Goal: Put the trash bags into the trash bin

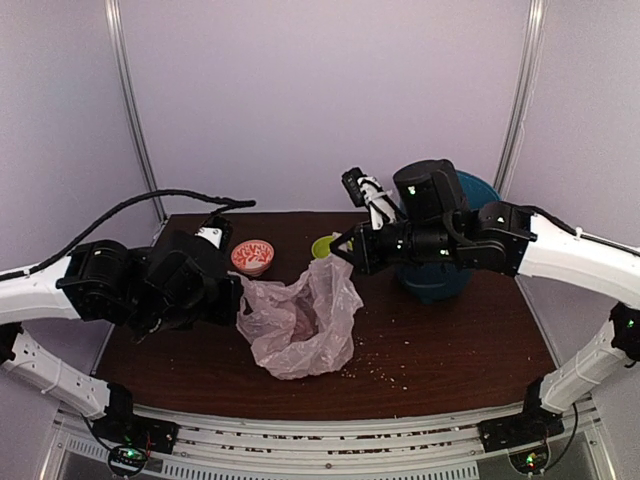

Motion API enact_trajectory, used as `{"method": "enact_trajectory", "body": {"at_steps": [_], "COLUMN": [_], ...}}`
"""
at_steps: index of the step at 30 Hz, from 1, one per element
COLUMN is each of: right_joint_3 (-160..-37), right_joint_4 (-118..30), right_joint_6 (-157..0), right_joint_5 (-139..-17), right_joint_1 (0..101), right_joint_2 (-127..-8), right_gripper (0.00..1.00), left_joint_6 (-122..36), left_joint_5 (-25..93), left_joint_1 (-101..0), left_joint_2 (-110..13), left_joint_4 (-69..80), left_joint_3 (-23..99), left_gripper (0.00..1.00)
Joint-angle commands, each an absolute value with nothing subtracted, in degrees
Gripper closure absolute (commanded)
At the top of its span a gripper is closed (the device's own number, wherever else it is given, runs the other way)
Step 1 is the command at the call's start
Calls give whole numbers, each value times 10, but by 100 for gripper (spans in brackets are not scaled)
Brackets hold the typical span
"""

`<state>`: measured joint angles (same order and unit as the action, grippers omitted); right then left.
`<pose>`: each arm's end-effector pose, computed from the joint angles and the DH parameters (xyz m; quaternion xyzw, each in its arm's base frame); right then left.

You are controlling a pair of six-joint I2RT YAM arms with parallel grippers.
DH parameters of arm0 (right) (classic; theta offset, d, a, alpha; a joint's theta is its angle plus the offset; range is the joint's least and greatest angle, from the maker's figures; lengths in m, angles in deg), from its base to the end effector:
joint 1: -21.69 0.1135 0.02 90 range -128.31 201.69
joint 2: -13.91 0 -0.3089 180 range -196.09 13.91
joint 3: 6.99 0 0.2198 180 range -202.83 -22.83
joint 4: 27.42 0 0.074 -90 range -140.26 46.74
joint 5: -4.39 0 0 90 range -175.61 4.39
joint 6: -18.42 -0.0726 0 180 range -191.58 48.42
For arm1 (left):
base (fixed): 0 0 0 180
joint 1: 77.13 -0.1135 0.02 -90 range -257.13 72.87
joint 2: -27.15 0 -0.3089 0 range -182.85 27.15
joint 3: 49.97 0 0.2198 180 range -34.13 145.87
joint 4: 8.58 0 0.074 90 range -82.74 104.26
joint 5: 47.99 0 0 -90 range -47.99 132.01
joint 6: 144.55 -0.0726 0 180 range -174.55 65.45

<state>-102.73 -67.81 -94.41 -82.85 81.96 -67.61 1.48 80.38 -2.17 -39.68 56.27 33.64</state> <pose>0.1552 0.2788 0.4084 -0.2844 0.7996 0.3658 0.3820 0.0945 -0.1780 0.3635 0.0291 0.8893 -0.1802 0.4194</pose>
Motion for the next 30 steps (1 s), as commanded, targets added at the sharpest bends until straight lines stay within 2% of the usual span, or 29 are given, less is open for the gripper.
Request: {"method": "enact_trajectory", "body": {"at_steps": [1,6,9,12,15,16,17,19,20,21,24,26,27,28,30], "right_joint_3": [-1072,-1076,-1191,-1442,-1756,-1810,-1799,-1636,-1533,-1443,-1263,-1128,-1069,-1010,-940], "right_joint_4": [-702,-739,-776,-845,-907,-889,-848,-706,-632,-576,-537,-561,-571,-588,-647], "right_joint_6": [-971,-999,-989,-953,-918,-906,-886,-818,-778,-735,-703,-708,-721,-741,-791], "right_joint_5": [-870,-853,-840,-855,-881,-882,-884,-892,-904,-929,-995,-1026,-1037,-1036,-983], "right_joint_1": [802,747,714,705,706,710,718,748,769,790,809,808,806,803,801], "right_joint_2": [-705,-798,-888,-987,-1059,-1052,-1013,-891,-831,-784,-718,-711,-715,-727,-762], "right_gripper": [100,100,100,100,100,100,100,100,100,100,100,100,100,100,100], "left_joint_6": [44,16,-77,-193,-302,-315,-329,-372,-405,-447,-548,-498,-418,-345,-246], "left_joint_5": [693,579,551,619,699,723,732,719,720,726,769,791,802,783,671], "left_joint_1": [-87,-172,-270,-306,-306,-306,-306,-297,-284,-263,-206,-202,-202,-202,-187], "left_joint_2": [-384,-416,-460,-522,-594,-618,-642,-653,-632,-598,-456,-402,-399,-405,-423], "left_joint_4": [534,483,474,501,533,552,561,521,472,409,197,215,261,311,366], "left_joint_3": [287,220,281,467,734,844,942,1043,1027,956,614,433,335,278,193], "left_gripper": [100,100,100,100,100,100,100,100,100,100,100,100,100,100,100]}}
